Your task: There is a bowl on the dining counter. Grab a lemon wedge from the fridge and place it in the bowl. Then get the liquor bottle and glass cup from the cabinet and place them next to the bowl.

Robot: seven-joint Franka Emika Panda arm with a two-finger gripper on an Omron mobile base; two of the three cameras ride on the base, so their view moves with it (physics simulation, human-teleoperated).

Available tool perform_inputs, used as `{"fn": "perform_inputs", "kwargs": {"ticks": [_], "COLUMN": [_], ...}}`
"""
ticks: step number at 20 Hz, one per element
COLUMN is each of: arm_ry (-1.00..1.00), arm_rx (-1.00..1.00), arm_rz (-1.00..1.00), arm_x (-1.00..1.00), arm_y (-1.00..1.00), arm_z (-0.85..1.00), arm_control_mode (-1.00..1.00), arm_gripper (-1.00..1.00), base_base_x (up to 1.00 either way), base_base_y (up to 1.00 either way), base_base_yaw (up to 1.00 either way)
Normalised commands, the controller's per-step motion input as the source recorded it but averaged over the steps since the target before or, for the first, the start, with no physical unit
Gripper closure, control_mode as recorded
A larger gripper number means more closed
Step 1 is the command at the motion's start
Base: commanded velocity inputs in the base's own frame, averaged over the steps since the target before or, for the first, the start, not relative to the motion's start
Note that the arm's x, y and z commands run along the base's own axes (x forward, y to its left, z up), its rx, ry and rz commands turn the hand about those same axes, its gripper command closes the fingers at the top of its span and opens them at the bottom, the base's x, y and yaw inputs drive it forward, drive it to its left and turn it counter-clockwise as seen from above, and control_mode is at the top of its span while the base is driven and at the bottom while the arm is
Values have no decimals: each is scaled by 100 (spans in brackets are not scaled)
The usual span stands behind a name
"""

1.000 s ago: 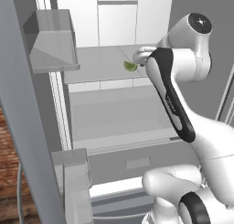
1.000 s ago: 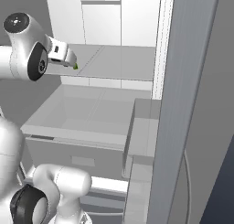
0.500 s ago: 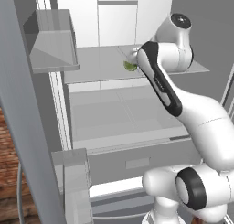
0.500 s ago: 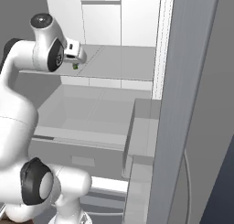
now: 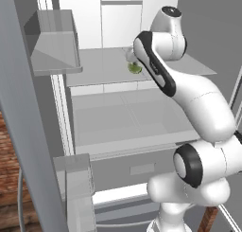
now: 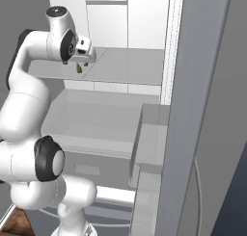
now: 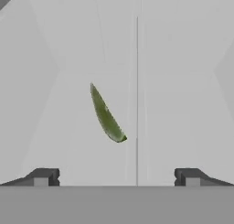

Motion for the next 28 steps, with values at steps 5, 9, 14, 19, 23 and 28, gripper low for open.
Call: {"fn": "perform_inputs", "kwargs": {"ticks": [5, 9, 14, 19, 23, 28], "arm_ry": [7, 4, 0, -1, 0, 0], "arm_rx": [-1, -1, -2, -4, -5, -4], "arm_rz": [2, 5, 4, 2, 1, 2], "arm_x": [28, 25, 33, 23, 16, 20], "arm_y": [17, 20, 4, 0, 0, 0], "arm_z": [-24, -33, -17, -3, -7, -10], "arm_control_mode": [-100, -100, -100, -100, -100, -100], "arm_gripper": [-100, -100, -100, -100, -100, -100], "base_base_x": [0, 0, 0, 0, 0, 0], "base_base_y": [0, 0, 0, 0, 0, 0], "base_base_yaw": [0, 0, 0, 0, 0, 0]}}
